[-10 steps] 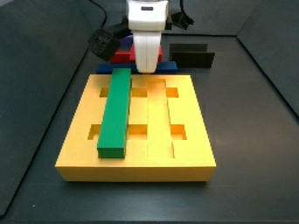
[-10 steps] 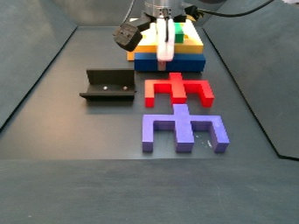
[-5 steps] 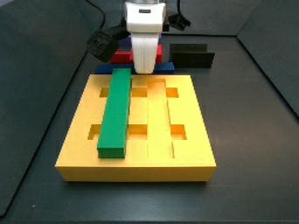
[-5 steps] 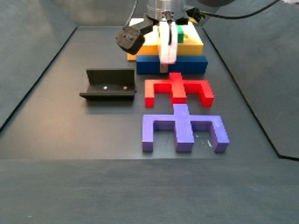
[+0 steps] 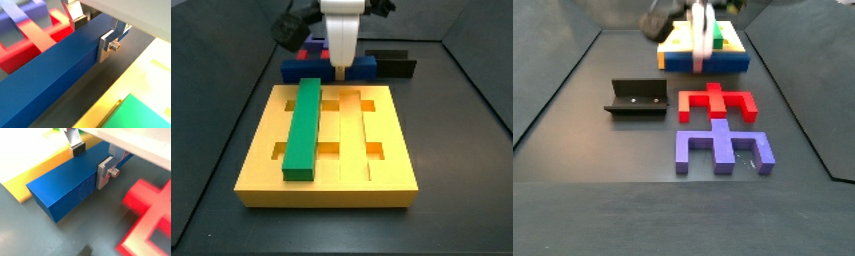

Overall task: Pick up the blue object. Move up. Move to above the board. Insert the blue object.
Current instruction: Move up, then move to above the board.

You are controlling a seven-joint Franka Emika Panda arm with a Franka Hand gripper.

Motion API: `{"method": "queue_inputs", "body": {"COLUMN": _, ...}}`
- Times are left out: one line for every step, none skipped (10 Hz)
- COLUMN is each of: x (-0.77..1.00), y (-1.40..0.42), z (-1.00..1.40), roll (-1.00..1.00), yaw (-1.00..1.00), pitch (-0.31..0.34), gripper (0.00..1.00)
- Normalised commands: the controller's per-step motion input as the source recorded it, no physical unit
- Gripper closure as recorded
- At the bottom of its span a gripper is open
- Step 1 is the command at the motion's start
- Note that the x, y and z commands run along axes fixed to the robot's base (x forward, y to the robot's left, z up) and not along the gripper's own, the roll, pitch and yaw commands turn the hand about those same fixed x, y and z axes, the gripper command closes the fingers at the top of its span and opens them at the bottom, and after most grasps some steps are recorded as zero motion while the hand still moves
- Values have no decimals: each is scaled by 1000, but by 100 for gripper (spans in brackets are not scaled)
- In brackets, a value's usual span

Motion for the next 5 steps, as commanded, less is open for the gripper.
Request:
{"method": "queue_inputs", "body": {"x": -66, "y": 2, "z": 378, "roll": -48, "yaw": 8, "pitch": -9, "gripper": 100}}
{"method": "queue_inputs", "body": {"x": 0, "y": 0, "z": 1400, "roll": 0, "yaw": 0, "pitch": 0, "gripper": 100}}
{"method": "queue_inputs", "body": {"x": -17, "y": -1, "z": 1400, "roll": -7, "yaw": -1, "pitch": 44, "gripper": 100}}
{"method": "queue_inputs", "body": {"x": -28, "y": 1, "z": 1400, "roll": -47, "yaw": -9, "pitch": 48, "gripper": 100}}
{"method": "queue_inputs", "body": {"x": -14, "y": 5, "z": 1400, "roll": -73, "yaw": -8, "pitch": 27, "gripper": 100}}
